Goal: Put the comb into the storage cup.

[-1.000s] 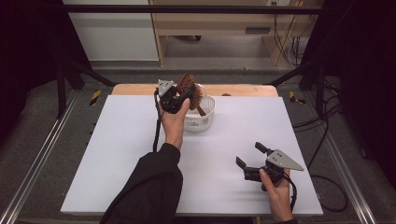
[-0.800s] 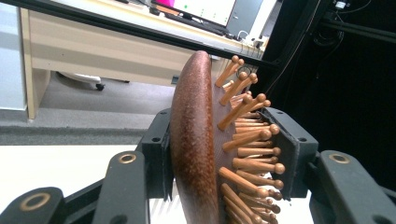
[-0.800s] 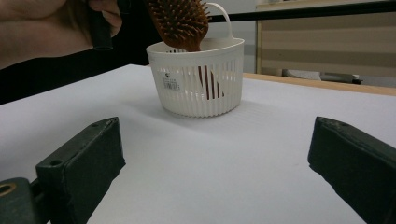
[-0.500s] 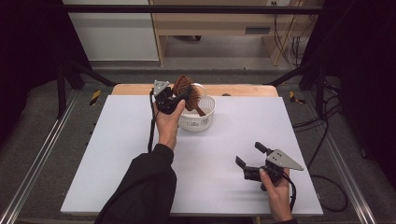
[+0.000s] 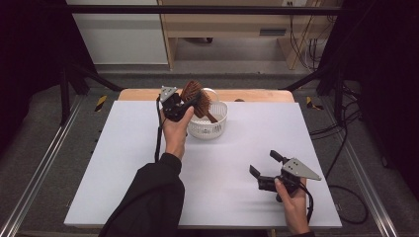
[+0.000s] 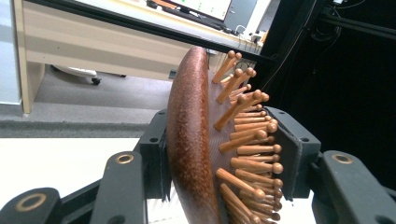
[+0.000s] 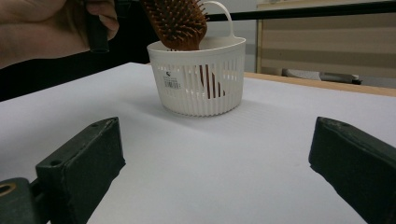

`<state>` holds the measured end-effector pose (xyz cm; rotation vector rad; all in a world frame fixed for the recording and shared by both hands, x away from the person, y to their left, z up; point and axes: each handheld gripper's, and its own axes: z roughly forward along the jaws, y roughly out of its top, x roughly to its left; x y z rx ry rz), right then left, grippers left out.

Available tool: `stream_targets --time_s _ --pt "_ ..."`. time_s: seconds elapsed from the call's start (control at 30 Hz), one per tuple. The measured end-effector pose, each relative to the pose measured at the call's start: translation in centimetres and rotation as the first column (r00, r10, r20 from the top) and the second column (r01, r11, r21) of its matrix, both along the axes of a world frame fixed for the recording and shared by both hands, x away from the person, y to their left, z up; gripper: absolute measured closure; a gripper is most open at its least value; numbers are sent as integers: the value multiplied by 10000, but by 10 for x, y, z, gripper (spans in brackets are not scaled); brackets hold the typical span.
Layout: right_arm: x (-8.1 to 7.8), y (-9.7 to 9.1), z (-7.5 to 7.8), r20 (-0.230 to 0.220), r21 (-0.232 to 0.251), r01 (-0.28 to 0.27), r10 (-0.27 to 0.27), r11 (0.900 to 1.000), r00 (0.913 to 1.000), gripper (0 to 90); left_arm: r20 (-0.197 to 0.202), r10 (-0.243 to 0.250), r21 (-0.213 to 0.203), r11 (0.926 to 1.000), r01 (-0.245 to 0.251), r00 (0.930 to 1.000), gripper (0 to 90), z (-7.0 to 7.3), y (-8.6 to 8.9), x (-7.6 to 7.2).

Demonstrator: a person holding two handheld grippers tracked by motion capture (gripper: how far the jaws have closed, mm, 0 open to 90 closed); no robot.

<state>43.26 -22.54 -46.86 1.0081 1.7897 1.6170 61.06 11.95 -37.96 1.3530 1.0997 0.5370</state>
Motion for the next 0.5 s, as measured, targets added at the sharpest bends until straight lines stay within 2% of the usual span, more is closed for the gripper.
stream_targets --time_s 0.5 --pt "0 -1 0 -2 19 15 -15 10000 10000 36 -180 -3 -313 9995 -2 9998 464 -5 10 2"
